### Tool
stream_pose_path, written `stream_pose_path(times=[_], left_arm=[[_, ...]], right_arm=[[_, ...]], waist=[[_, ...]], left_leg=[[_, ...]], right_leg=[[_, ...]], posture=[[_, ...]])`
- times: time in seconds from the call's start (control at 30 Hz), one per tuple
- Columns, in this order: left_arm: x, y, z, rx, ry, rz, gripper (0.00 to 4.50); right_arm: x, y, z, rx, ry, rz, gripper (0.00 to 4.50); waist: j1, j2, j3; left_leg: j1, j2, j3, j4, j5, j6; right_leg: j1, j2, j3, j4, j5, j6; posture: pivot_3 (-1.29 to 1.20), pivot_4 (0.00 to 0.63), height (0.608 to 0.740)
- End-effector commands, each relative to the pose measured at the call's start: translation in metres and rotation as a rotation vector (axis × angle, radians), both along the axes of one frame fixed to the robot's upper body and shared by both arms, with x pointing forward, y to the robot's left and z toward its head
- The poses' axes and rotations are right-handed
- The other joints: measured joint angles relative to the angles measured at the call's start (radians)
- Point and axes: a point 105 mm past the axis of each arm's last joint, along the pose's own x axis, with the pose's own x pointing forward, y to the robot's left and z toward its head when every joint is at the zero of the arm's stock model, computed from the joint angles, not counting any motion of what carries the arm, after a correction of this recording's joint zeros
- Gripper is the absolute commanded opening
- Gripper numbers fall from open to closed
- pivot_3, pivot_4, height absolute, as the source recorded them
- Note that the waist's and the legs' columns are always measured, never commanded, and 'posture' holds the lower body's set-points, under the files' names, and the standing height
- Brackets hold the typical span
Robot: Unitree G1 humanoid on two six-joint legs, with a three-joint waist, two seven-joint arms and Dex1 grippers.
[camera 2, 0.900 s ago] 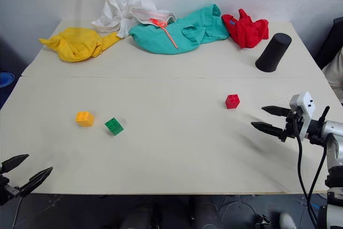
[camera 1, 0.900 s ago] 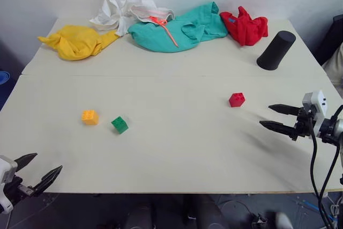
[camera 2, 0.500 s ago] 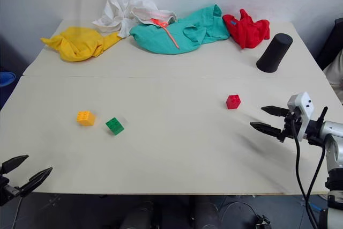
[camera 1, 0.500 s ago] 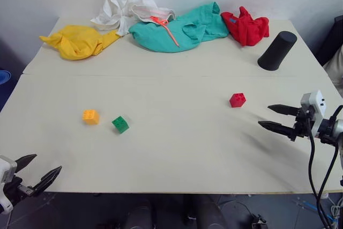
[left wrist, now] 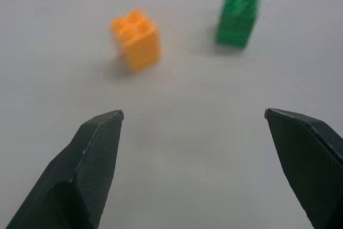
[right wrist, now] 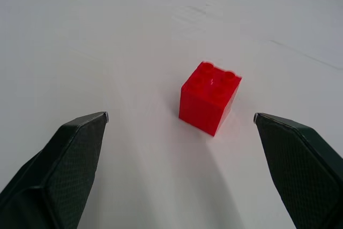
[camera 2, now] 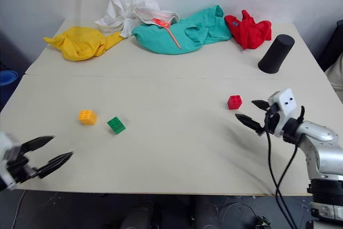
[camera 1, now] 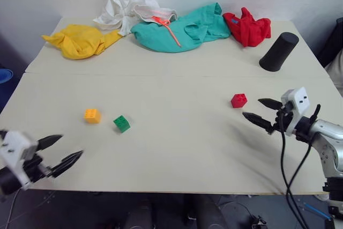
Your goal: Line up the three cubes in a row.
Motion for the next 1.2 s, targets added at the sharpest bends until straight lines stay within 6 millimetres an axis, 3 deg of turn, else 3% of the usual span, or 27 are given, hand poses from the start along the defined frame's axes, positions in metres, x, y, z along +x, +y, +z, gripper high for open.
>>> stream_pose_path(times=[0.03,0.23,0.5,0.7,0.8,1.03,1.2], left_arm=[[-0.002,-0.053,0.013,-0.060,0.034,-0.267,4.45],[0.005,-0.084,0.035,-0.030,0.027,-0.482,4.45],[0.016,-0.119,0.057,-0.006,-0.034,-0.652,4.45],[0.020,-0.127,0.063,0.009,-0.054,-0.699,4.45],[0.022,-0.129,0.064,0.015,-0.064,-0.704,4.50],[0.021,-0.132,0.063,0.018,-0.073,-0.706,4.50],[0.021,-0.131,0.059,0.028,-0.071,-0.706,4.50]], right_arm=[[0.001,0.012,0.011,0.063,-0.050,-0.079,4.50],[0.018,0.016,0.009,0.178,-0.083,-0.319,4.50],[0.034,0.039,-0.005,0.212,-0.054,-0.373,4.50],[0.052,0.046,-0.022,0.176,-0.025,-0.392,4.50],[0.057,0.046,-0.026,0.158,-0.030,-0.397,3.92],[0.056,0.053,-0.029,0.109,-0.058,-0.309,1.51],[0.046,0.066,-0.018,0.094,-0.084,-0.109,1.52]], waist=[[-0.002,0.000,0.000],[-0.009,0.000,0.000],[-0.005,0.001,0.000],[-0.007,0.001,0.000],[-0.006,0.001,0.000],[-0.005,0.001,0.000],[-0.005,0.001,0.000]], left_leg=[[0.000,0.000,0.000,0.000,0.000,0.000],[0.000,0.000,0.002,-0.001,0.002,-0.003],[0.000,-0.001,0.002,0.000,0.004,-0.002],[0.000,-0.001,0.002,0.000,0.005,-0.003],[0.000,-0.001,0.002,0.001,0.005,-0.002],[0.000,-0.001,0.002,0.002,0.005,-0.002],[0.000,-0.001,0.002,0.002,0.005,-0.002]], right_leg=[[0.000,0.000,0.000,0.000,0.000,0.000],[-0.001,0.002,0.001,0.002,0.000,0.000],[-0.002,0.002,0.002,0.004,0.000,0.000],[-0.002,0.003,0.002,0.005,0.000,0.000],[-0.002,0.003,0.002,0.005,0.000,0.000],[-0.002,0.003,0.002,0.005,0.000,0.000],[-0.002,0.003,0.002,0.005,0.000,0.000]], posture=[[0.00,0.150,0.740],[0.00,0.150,0.740],[0.00,0.150,0.740],[0.00,0.150,0.740],[0.00,0.150,0.740],[0.00,0.150,0.740],[0.00,0.150,0.740]])
